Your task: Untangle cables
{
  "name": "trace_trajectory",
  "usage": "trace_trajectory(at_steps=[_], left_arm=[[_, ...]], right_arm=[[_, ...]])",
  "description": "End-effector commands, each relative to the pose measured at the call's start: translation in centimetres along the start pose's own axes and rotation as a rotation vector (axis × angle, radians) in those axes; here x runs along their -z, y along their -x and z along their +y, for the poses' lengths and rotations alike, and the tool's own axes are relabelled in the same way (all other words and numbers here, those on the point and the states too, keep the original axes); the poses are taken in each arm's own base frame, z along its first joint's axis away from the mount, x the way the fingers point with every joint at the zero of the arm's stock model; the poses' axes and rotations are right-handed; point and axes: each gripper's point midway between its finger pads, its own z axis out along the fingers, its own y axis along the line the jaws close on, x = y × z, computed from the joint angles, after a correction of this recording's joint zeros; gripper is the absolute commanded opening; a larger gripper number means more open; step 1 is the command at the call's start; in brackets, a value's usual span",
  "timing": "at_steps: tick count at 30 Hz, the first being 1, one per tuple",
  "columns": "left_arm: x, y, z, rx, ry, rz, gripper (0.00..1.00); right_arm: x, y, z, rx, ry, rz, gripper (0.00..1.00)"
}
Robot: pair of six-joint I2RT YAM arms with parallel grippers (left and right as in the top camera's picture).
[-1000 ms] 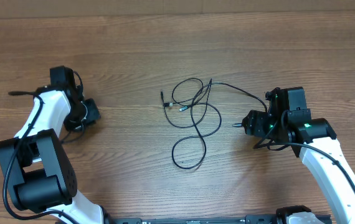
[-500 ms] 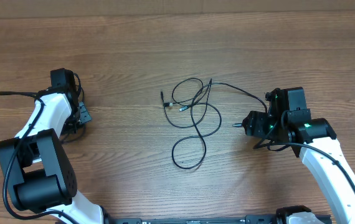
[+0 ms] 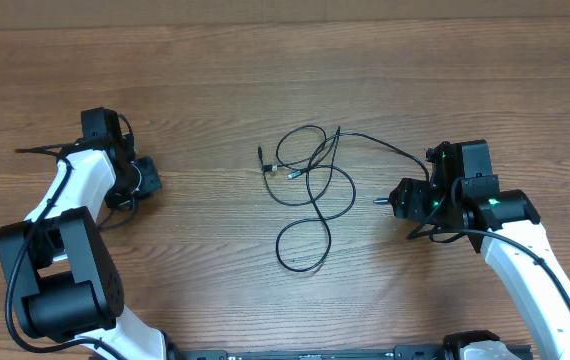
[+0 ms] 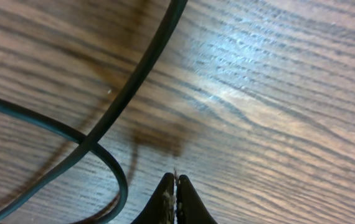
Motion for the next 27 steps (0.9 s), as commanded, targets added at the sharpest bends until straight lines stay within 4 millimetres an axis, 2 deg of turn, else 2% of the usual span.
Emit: trace_trajectory(at_steps=[1,6,11,15,16,19,23,27], left_arm=[[0.1,0.3,-0.6,-0.029,-0.029,-0.013,0.04],[-0.1,0.8,0.7,-0.012,0.041,-0.040,0.04],[-1.2,0.8,0.9,-0.013,0.050,-0.070,0.04],[-0.9,1.1,3.2,-0.007,0.180,-0.090,0.04],[-0.6,1.3,4.6,0.010,0.259,-0.103,0.04],[-0.1,1.5,6.4,0.065,0.346,-0.124,0.04],[0.3,2.1,7.2,0.089,0.373,-0.145,0.08],[1.0,3.0,7.8,0.108,0.381,-0.168,0.07]], right_arm=[[-0.1,0.0,-0.2,-0.003,-0.009,-0.001,0.69],[-0.1,0.0,-0.2,-0.003,-0.009,-0.001,0.68],[-0.1,0.0,-0.3,-0.003,-0.009,-0.001,0.68],[-0.1,-0.1,-0.3,-0.004,-0.011,0.003,0.68],[-0.1,-0.1,-0.3,-0.004,-0.010,0.003,0.68],[-0.1,-0.2,-0.3,-0.004,-0.011,0.004,0.68],[-0.1,-0.2,-0.3,-0.004,-0.012,0.006,0.68],[-0.1,-0.4,-0.4,-0.005,-0.014,0.012,0.68]])
